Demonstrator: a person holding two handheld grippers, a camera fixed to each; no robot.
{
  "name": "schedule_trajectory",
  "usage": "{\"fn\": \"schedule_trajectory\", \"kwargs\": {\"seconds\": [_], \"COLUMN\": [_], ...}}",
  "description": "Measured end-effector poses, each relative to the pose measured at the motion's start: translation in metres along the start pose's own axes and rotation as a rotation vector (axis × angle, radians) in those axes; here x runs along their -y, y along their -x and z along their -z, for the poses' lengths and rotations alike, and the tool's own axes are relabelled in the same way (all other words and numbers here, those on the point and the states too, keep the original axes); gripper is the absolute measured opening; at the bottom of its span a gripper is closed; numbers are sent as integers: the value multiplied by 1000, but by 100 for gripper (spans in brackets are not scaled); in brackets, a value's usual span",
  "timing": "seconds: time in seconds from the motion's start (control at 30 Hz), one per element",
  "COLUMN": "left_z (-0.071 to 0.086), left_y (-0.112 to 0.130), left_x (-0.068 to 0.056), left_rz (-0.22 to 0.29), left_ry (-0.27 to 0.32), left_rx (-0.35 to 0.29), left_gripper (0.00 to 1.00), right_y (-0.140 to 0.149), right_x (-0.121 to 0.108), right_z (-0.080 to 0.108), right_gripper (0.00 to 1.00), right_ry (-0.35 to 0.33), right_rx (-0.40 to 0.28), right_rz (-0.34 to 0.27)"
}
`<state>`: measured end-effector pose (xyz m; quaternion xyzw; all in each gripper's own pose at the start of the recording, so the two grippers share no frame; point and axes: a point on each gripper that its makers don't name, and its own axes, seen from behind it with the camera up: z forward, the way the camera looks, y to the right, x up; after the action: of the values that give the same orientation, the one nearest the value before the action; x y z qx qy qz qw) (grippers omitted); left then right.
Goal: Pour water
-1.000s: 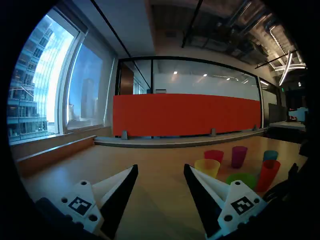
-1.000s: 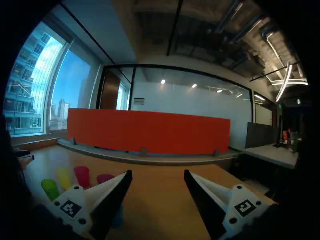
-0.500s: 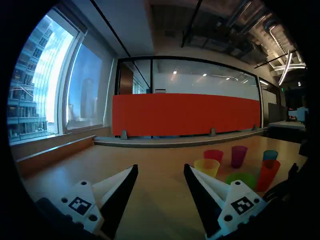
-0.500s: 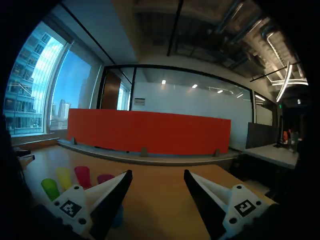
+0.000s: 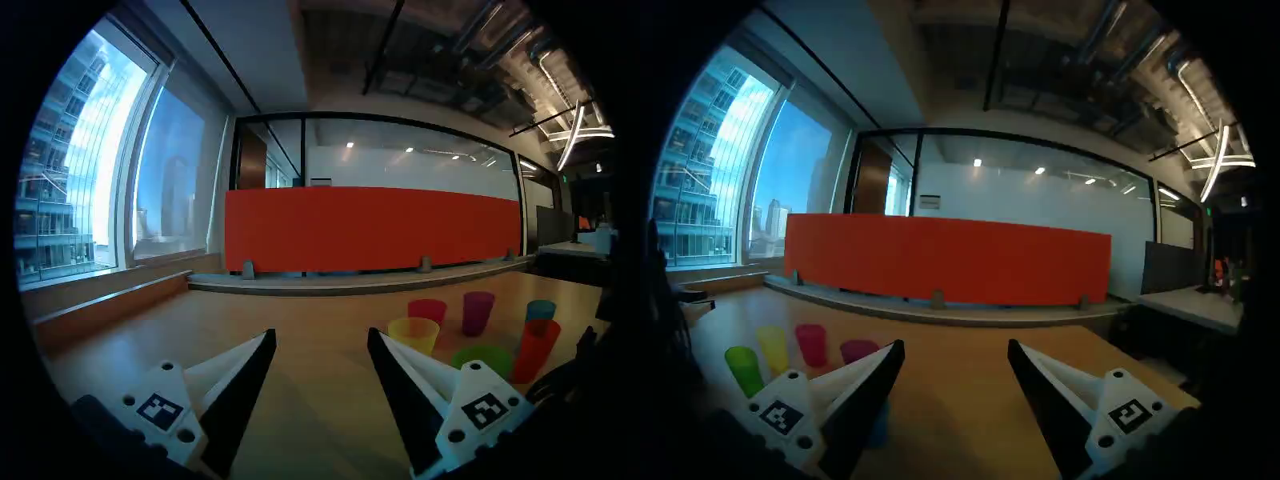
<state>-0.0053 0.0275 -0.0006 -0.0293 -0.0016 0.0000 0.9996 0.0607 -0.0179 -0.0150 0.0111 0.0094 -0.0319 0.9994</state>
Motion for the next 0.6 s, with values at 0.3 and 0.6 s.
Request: {"fn": "schedule_trajectory", "kwargs": {"seconds": [0.3, 0.6], "left_z": [0, 1], "left_y": [0, 0], "left_x": [0, 0], "left_rz": [0, 0], "left_ry": [0, 0], "left_rx": [0, 0], "left_gripper": [84, 84], "right_y": [15, 23], "right_x": [0, -6], "right_z": [-1, -6], "right_gripper": [100, 100], "right_ry": [-14, 15], "right_rx": [-13, -30], "right_rz": [-53, -82]}}
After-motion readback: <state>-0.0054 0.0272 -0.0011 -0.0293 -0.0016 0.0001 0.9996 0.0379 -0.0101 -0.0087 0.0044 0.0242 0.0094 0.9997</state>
